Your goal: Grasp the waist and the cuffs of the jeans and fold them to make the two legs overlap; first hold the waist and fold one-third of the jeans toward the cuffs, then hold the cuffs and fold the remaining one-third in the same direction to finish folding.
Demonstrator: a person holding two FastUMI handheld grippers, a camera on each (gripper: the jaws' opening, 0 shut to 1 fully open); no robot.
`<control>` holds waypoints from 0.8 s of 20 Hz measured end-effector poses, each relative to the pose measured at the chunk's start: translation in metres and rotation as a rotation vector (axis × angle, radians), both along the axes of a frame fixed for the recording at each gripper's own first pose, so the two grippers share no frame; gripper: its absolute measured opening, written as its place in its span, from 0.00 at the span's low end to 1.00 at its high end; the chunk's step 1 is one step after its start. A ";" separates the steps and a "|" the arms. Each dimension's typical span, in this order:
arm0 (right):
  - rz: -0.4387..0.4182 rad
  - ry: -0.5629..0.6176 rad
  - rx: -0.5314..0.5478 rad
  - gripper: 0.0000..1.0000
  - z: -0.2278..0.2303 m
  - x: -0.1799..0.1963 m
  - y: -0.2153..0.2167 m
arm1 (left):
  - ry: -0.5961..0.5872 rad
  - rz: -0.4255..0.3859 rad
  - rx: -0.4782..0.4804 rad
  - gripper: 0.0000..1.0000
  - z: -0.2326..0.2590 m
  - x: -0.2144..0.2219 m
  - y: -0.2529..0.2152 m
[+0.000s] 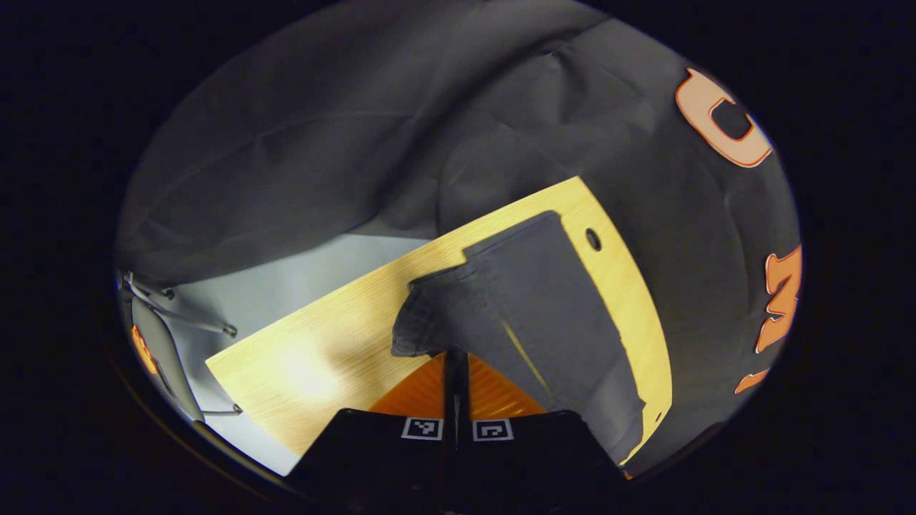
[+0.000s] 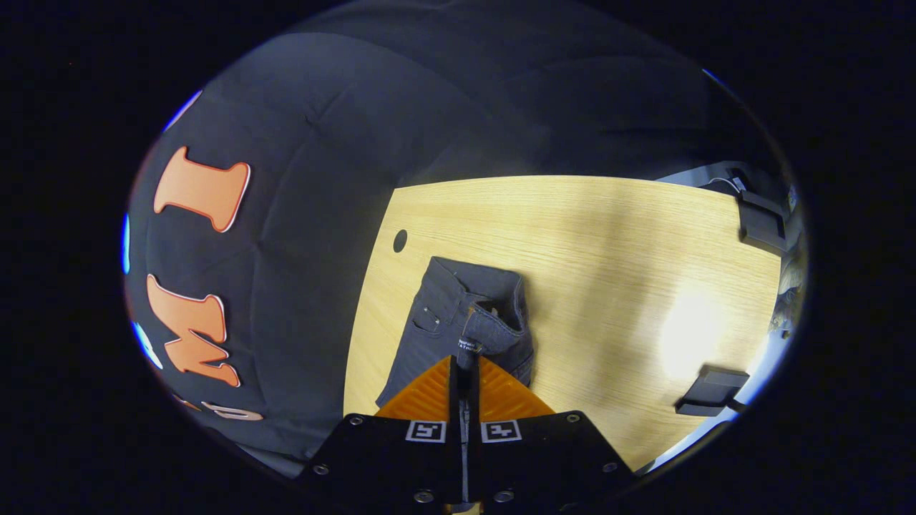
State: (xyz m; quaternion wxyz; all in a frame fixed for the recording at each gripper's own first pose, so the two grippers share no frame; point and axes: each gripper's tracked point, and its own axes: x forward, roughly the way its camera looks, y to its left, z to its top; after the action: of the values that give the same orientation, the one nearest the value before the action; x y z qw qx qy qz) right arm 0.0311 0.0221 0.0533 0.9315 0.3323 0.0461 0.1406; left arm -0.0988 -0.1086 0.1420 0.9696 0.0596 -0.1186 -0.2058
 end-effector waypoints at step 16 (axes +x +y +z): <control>0.015 -0.014 0.004 0.04 0.051 0.019 0.031 | -0.075 -0.049 0.118 0.01 0.069 -0.008 -0.127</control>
State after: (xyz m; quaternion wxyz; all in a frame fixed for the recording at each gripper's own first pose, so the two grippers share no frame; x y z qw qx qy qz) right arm 0.0501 0.0527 0.1040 0.9301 0.3328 0.0419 0.1497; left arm -0.1072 -0.2356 0.2107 0.9540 0.1213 -0.1439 -0.2335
